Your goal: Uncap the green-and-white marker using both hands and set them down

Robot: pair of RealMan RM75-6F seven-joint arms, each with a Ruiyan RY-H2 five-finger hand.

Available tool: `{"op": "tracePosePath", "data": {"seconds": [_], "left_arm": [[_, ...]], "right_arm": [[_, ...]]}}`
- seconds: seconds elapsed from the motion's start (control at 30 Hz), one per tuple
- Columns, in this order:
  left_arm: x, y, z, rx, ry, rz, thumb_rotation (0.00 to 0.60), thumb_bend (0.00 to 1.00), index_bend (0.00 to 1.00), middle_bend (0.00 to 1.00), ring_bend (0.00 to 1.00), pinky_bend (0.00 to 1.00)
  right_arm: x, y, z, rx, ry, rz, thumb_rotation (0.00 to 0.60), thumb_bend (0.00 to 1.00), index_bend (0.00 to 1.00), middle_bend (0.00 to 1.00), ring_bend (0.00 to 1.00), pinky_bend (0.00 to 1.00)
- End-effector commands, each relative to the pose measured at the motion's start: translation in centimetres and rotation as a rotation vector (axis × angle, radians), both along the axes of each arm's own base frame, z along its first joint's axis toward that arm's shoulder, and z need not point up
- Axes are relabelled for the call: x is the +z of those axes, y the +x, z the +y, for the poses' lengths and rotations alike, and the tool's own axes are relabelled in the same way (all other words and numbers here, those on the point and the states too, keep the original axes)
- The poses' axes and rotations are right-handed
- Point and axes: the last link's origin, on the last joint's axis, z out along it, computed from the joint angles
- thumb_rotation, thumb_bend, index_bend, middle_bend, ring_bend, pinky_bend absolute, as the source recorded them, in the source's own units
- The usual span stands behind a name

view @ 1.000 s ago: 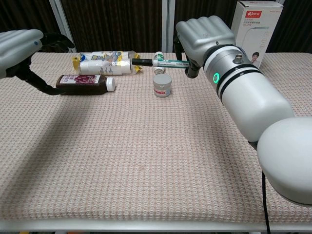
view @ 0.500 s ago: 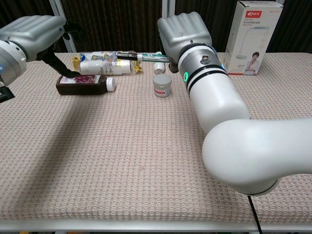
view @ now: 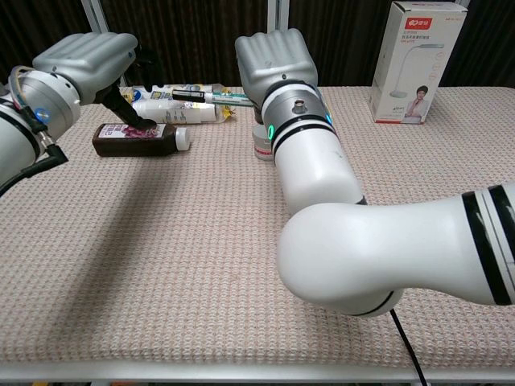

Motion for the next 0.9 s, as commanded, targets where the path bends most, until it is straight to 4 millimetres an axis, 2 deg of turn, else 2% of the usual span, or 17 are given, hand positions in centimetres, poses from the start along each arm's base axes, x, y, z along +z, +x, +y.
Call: {"op": "tracePosePath", "data": {"seconds": [0.03, 0.5, 0.9], "left_arm": [[-0.3, 0.6, 0.4, 0.001, -0.010, 0.016, 0.600, 0.19, 0.39, 0.39, 0.35, 0.37], [-0.3, 2.1, 0.8, -0.011, 0.010, -0.013, 0.600, 0.22, 0.46, 0.45, 0.40, 0.42], [-0.9, 2.1, 1.1, 0.005, -0.003, -0.020, 0.600, 0.23, 0.48, 0.47, 0.42, 0.44]], "right_arm": [[-0.4, 0.4, -0.1, 0.001, 0.003, -0.006, 0.600, 0.29, 0.66, 0.67, 0.73, 0.86], [-1.0, 0.5, -0.3, 0.003, 0.018, 0.000, 0.600, 0.29, 0.66, 0.67, 0.73, 0.86], [-1.2, 0.6, -0.2, 0.004, 0.023, -0.004, 0.600, 0.29, 0.66, 0.67, 0.73, 0.86]]}}
